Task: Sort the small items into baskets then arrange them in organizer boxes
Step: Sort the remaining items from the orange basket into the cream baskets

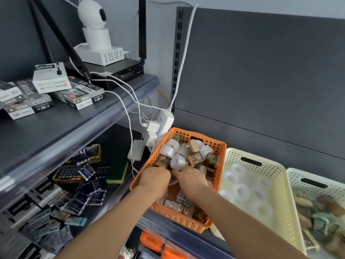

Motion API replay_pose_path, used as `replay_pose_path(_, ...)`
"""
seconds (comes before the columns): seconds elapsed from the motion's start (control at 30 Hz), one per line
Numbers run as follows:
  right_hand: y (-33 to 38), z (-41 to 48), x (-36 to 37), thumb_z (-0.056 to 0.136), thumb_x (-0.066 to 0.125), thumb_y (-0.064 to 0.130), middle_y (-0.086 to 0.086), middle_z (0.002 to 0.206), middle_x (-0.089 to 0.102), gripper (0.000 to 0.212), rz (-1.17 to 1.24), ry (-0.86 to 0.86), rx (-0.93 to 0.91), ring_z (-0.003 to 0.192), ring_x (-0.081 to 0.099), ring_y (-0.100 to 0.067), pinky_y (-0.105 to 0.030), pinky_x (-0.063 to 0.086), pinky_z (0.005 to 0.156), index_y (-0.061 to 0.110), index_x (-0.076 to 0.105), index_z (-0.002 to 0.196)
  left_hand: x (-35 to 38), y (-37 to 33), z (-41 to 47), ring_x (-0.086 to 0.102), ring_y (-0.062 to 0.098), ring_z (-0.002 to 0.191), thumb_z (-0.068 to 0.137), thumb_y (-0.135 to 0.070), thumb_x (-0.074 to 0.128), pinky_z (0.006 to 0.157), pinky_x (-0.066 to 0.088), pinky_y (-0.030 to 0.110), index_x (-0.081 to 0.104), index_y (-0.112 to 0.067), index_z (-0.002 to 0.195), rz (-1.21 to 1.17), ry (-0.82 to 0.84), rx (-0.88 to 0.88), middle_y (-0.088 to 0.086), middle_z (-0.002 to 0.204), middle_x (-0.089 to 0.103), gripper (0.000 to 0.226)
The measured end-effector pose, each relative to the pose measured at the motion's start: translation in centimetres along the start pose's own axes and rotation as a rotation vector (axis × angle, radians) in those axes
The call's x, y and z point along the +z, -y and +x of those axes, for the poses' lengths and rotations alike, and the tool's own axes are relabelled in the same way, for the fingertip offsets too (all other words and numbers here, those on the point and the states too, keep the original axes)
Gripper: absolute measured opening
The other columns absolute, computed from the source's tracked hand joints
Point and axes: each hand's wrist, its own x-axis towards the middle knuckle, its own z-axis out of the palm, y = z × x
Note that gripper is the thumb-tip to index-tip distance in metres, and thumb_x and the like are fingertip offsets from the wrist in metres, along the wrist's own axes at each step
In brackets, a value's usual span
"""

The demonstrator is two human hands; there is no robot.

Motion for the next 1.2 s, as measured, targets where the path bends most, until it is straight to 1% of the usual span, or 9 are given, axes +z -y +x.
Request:
replay_pose_path(0.13, -0.2, 0.3, 0.1, 0.09, 0.05, 0.005, -0.01, 0.106, 0.061, 0.027, 0.035, -0.018, -0.03, 0.099, 0.059, -0.029, -0.039, 0.052, 0.076, 0.015, 0.056, 0.114, -0.2, 0.1, -0.2, 0.064, 0.025, 0.082, 0.085, -0.012, 0.056, 0.057, 0.041, 0.032, 0.064, -0.015, 0.093, -0.018, -0.012, 0.001, 0.006, 0.098, 0.062, 0.011)
replay_pose_path(0.23, -0.8, 0.5, 0.1, 0.09, 0.049, 0.008, -0.009, 0.107, 0.062, 0.027, 0.095, -0.081, -0.02, 0.101, 0.06, -0.027, -0.035, 0.052, 0.079, 0.016, 0.063, 0.112, 0.1, 0.5, -0.3, 0.061, 0.019, 0.071, 0.085, -0.021, 0.058, 0.057, 0.046, 0.03, 0.062, -0.018, 0.087, -0.162, -0.05, -0.016, 0.002, 0.087, 0.064, 0.005)
replay_pose_path(0.43, -3.0, -1.1, -0.5, 0.089, 0.058, 0.018, 0.004, 0.113, 0.07, 0.03, 0.569, -0.277, 0.153, 0.103, 0.064, -0.015, -0.03, 0.051, 0.092, 0.026, 0.068, 0.116, -0.5, 1.1, -0.1, 0.059, 0.009, 0.062, 0.086, -0.032, 0.061, 0.056, 0.05, 0.028, 0.06, -0.026, 0.077, -0.632, -0.143, -0.077, -0.005, 0.07, 0.061, 0.01)
replay_pose_path(0.53, -3.8, -2.3, -1.1, 0.089, 0.062, 0.02, 0.009, 0.106, 0.071, 0.027, 0.721, -0.394, 0.217, 0.088, 0.064, -0.007, -0.024, 0.052, 0.082, 0.028, 0.069, 0.113, -1.7, 0.6, 0.4, 0.062, 0.014, 0.065, 0.086, -0.034, 0.063, 0.058, 0.05, 0.033, 0.063, -0.028, 0.079, -0.817, -0.168, -0.058, -0.003, 0.072, 0.064, 0.01)
replay_pose_path(0.63, -4.7, -3.6, -1.7, 0.088, 0.063, 0.019, 0.015, 0.089, 0.069, 0.025, 0.861, -0.488, 0.29, 0.072, 0.06, 0.001, -0.014, 0.048, 0.066, 0.03, 0.07, 0.109, -2.7, -0.6, 1.1, 0.057, -0.003, 0.071, 0.087, -0.036, 0.063, 0.057, 0.045, 0.018, 0.065, -0.032, 0.096, -0.932, -0.211, -0.015, -0.016, 0.083, 0.063, 0.01)
replay_pose_path(0.77, -6.8, -6.0, -2.4, 0.086, 0.065, 0.016, 0.019, 0.064, 0.06, 0.022, 0.988, -0.632, 0.388, 0.057, 0.055, 0.005, -0.008, 0.04, 0.052, 0.028, 0.072, 0.104, -3.9, -3.7, 2.4, 0.058, -0.003, 0.086, 0.086, -0.03, 0.065, 0.074, 0.05, 0.023, 0.064, -0.035, 0.105, -1.086, -0.204, 0.087, -0.018, 0.097, 0.064, 0.019)
replay_pose_path(0.93, -11.4, -11.0, -2.4, 0.088, 0.063, 0.015, 0.021, 0.054, 0.06, 0.023, 1.015, -0.716, 0.518, 0.045, 0.047, -0.003, -0.012, 0.036, 0.048, 0.036, 0.068, 0.095, -5.8, -10.2, 3.5, 0.06, 0.007, 0.062, 0.085, -0.033, 0.065, 0.059, 0.05, 0.032, 0.069, -0.03, 0.091, -1.099, -0.234, 0.208, -0.012, 0.077, 0.068, 0.008)
replay_pose_path(1.03, -14.6, -14.6, -2.0, 0.088, 0.064, 0.015, 0.019, 0.05, 0.056, 0.02, 0.978, -0.759, 0.591, 0.043, 0.043, -0.004, -0.014, 0.035, 0.049, 0.031, 0.07, 0.097, -7.0, -15.0, 4.0, 0.053, 0.003, 0.048, 0.084, -0.029, 0.066, 0.051, 0.041, 0.023, 0.071, -0.024, 0.085, -1.115, -0.247, 0.287, -0.009, 0.076, 0.069, 0.007)
replay_pose_path(1.2, -20.8, -21.6, -1.2, 0.088, 0.064, 0.017, 0.019, 0.052, 0.056, 0.021, 0.929, -0.789, 0.666, 0.04, 0.04, -0.004, -0.011, 0.031, 0.044, 0.032, 0.07, 0.1, -8.7, -25.0, 4.4, 0.047, 0.0, 0.05, 0.082, -0.03, 0.069, 0.053, 0.042, 0.031, 0.072, -0.022, 0.087, -1.146, -0.182, 0.351, -0.008, 0.077, 0.07, 0.01)
